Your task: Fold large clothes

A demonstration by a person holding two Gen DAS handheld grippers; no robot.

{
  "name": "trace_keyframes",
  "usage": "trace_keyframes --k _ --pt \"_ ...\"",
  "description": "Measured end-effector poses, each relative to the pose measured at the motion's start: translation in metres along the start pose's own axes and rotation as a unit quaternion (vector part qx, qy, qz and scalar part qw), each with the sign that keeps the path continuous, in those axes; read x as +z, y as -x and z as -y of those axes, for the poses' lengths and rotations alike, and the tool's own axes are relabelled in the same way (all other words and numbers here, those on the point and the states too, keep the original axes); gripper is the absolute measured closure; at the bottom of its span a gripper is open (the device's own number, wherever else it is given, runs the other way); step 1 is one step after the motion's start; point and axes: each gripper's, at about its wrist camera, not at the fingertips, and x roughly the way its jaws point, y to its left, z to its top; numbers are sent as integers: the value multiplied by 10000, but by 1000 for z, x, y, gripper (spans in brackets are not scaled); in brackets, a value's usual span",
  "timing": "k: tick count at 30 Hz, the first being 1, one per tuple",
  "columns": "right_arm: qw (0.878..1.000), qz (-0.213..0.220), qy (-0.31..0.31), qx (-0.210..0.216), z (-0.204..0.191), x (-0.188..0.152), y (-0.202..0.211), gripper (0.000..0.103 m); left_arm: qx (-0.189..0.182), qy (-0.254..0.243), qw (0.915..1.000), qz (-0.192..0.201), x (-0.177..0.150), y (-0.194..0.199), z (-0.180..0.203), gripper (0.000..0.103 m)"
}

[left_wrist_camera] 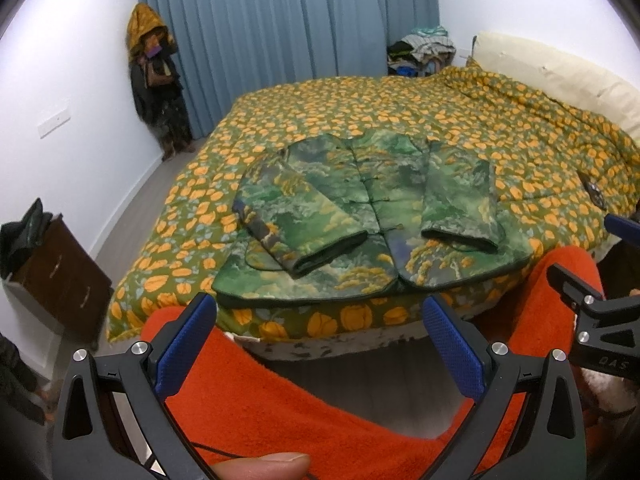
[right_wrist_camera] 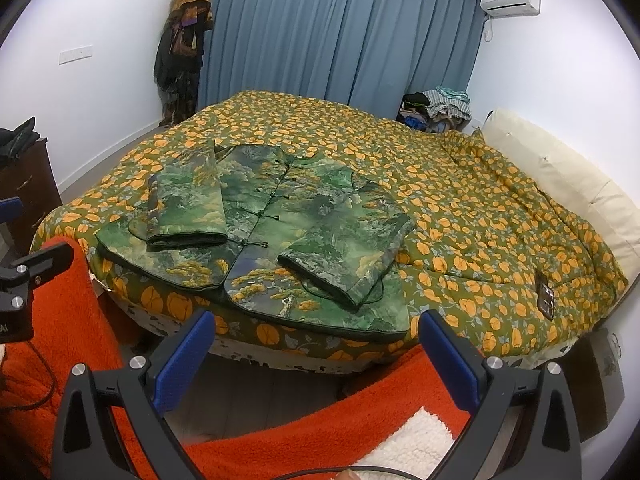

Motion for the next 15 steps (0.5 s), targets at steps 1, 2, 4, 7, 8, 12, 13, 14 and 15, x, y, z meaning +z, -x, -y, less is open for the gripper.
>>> trace_keyframes --k 1,2,4,7,8,12,13,14,15 --pt "10000 2 27 -2 -1 0 0 0 -10 -7 10000 -15 1 0 0 0" --pt "10000 2 50 -1 -3 0 0 0 -11 -3 10000 -23 1 -1 1 0" --pt "10000 19 81 -5 -4 -1 1 0 -13 8 10000 -41 2 -3 1 0" --pt "10000 2 68 -7 -4 -2 1 0 -27 1 10000 -42 1 -3 1 0" --pt "10000 13 66 -4 -4 -1 2 0 -27 -6 10000 -42 2 -3 1 0" --pt "10000 10 75 -7 -5 -1 2 0 -26 -11 10000 -27 2 -4 1 0" --pt "10000 3 76 -9 -5 -1 2 0 -19 -9 10000 -29 2 -4 1 0" --pt "10000 4 78 -8 -5 -1 2 0 -20 -8 10000 -26 2 -4 1 0" --pt "10000 6 83 -11 -5 -1 3 0 -27 1 10000 -22 2 -4 1 0"
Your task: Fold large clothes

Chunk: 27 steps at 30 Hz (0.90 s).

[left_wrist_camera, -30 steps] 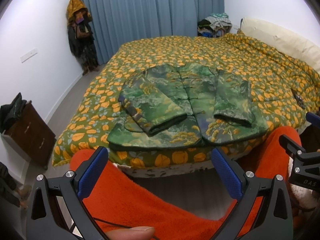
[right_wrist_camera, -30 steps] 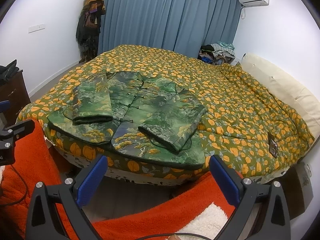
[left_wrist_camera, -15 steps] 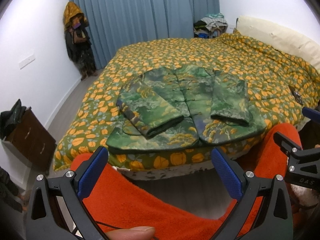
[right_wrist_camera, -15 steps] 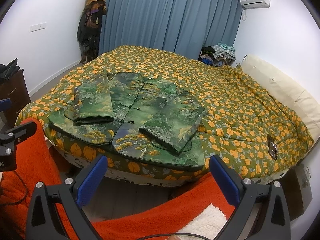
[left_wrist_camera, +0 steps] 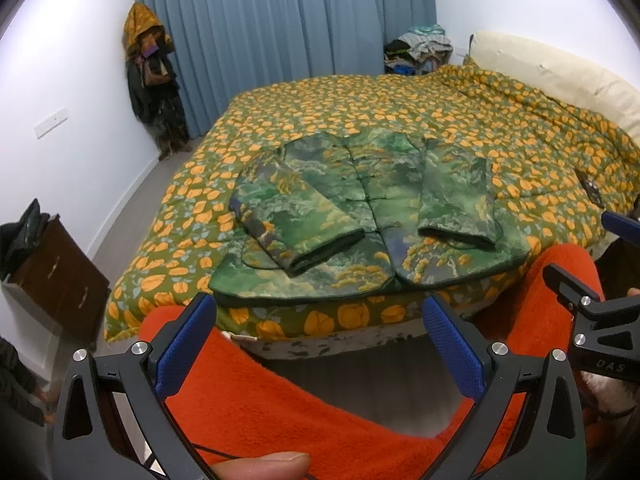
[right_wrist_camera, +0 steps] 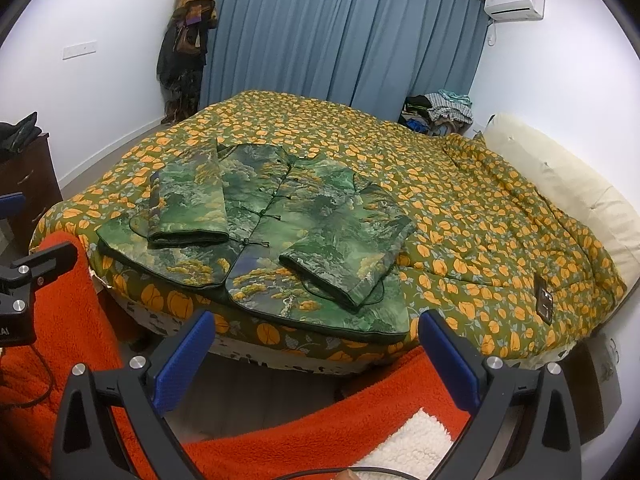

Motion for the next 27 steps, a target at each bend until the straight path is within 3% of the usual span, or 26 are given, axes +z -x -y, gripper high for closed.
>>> trace_keyframes --k 27 --pt "10000 13 15 48 0 1 -4 0 -305 330 9986 269 3 10 -14 0"
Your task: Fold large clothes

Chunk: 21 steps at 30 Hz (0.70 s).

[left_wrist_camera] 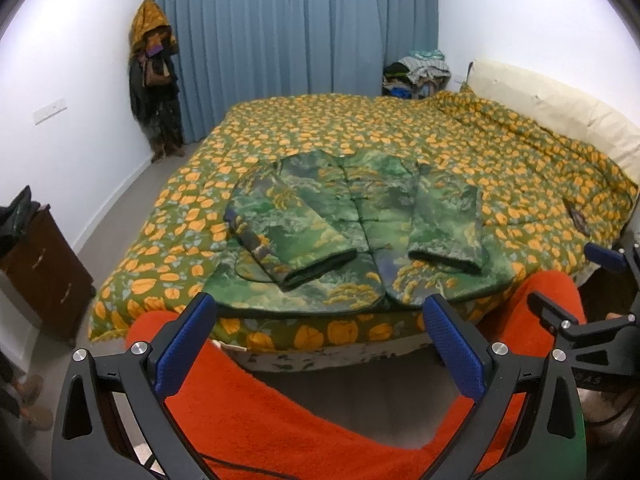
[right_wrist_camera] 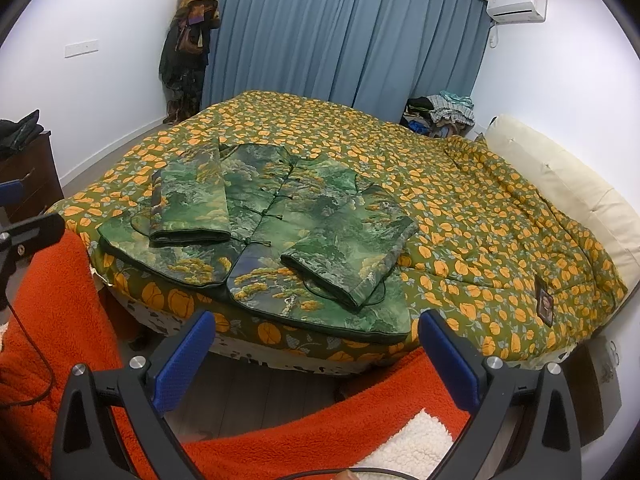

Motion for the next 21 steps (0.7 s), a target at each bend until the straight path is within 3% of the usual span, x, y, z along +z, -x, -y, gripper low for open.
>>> trace_keyframes --k 4,8,14,17,21 --pt "9998 89 -81 145 5 2 3 0 -105 16 9997 -209 3 -9 -3 0" --pt "9980 296 -218 512 24 14 4 0 -258 -51 9996 -104 17 -15 -11 0" --pt "9972 622 107 407 60 53 -21 0 -835 -627 9944 -144 46 -61 -21 0" --pt "9938 335 522 921 68 62 -68 0 -1057 -1052 9880 -400 47 -105 -25 0" --pt "9885 -380 982 1085 61 50 -150 0 -912 -1541 9784 -1029 38 -191 -28 0"
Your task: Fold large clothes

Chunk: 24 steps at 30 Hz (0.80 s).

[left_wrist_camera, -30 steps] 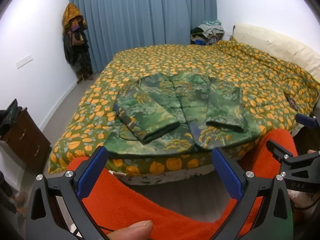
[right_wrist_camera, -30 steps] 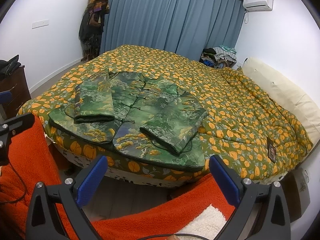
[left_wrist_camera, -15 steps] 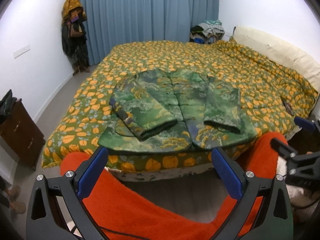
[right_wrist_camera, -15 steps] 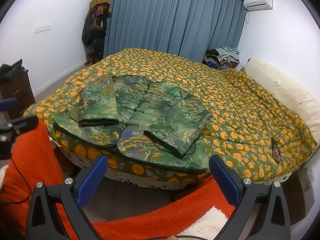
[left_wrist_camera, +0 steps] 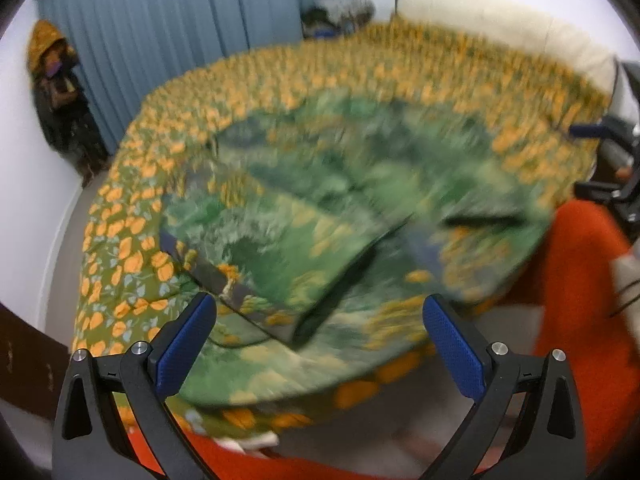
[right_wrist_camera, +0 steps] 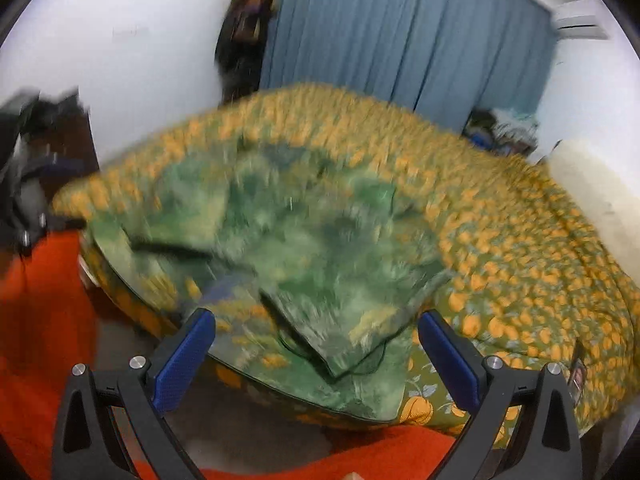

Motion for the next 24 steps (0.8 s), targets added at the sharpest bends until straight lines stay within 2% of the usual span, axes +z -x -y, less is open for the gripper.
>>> trace_keyframes --k 3,6,8,11,12,13,14,15,16,18,21,24 --pt "9986 -395 323 137 -7 -8 -49 0 -123 -63 9987 -481 1 -55 -8 1" --pt "9957 -567 722 140 -14 -7 -93 1 3 -237 9974 -685 3 -92 -12 1" --pt "9943 -703 780 186 -14 -6 -117 2 48 -313 9963 -798 2 -107 -16 7" --pt "9917 -1021 737 267 -12 -8 -152 5 -338 -228 9952 -885 -3 -111 -23 31" --pt "9905 -1160 658 338 -10 -11 -160 19 -511 -190 9947 -873 -3 -108 -26 54" --pt "9893 -1229 499 599 -8 -12 -162 36 -589 -152 9944 -867 -4 -104 -28 90" --pt "9899 -1171 384 697 -6 -12 -159 50 -618 -112 9942 -871 -3 -101 -31 96" --pt "9921 -1043 295 639 -4 -10 -150 88 -729 53 9941 -803 -1 -91 -38 96" --pt "9942 -927 218 499 0 -8 -138 94 -811 219 9941 -686 1 -82 -47 97" --pt "9970 -631 26 454 14 0 -111 94 -807 499 9946 -422 8 -63 -69 97" --pt "9992 -141 -361 58 59 15 -63 94 -642 1150 9912 112 22 -14 -126 97" --pt "9941 267 -873 -579 130 30 -21 94 -165 1971 9786 571 28 33 -211 97"
